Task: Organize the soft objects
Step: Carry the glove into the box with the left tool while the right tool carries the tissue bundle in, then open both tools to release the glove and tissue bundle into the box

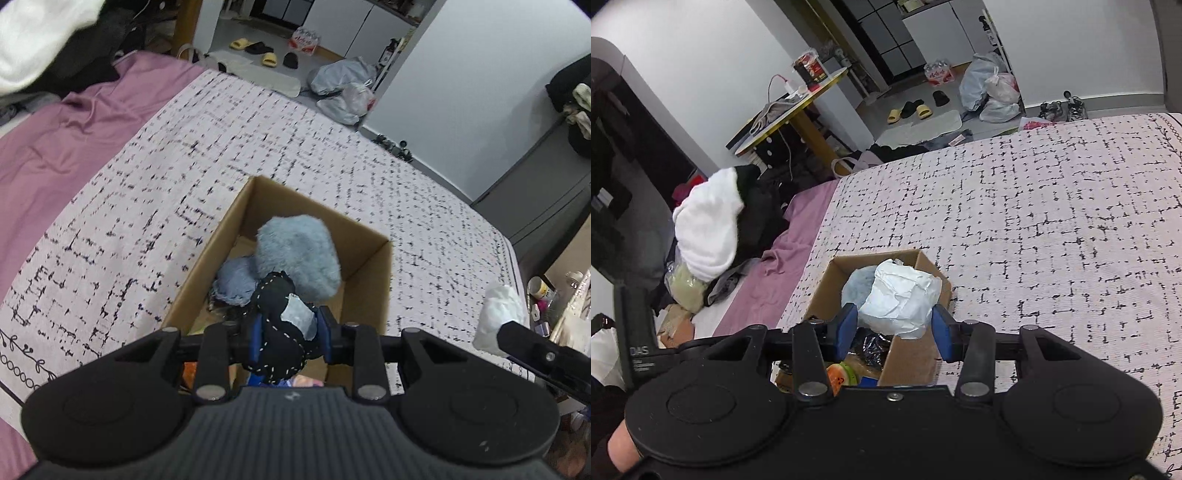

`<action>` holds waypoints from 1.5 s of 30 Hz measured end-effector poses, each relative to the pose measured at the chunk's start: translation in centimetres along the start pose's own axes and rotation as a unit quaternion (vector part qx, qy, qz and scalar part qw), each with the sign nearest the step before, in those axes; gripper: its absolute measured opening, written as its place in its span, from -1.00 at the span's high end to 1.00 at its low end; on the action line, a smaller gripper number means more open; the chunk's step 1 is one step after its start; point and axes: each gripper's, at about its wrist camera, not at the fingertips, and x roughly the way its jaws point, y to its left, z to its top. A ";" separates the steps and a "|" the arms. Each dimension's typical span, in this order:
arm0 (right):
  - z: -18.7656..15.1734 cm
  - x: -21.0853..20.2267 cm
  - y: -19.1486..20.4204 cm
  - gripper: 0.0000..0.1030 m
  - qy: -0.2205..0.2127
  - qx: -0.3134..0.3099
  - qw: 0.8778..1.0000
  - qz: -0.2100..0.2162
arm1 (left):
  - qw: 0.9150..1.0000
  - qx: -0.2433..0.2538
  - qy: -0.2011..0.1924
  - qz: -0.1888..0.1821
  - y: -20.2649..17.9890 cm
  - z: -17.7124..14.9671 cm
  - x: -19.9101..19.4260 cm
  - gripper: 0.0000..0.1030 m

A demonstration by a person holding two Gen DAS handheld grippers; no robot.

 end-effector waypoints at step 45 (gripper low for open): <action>-1.3 4.9 5.0 -0.33 0.069 -0.044 0.995 -0.051 | 0.999 -0.030 -0.009 0.014 2.2 1.1 -4.5 -0.66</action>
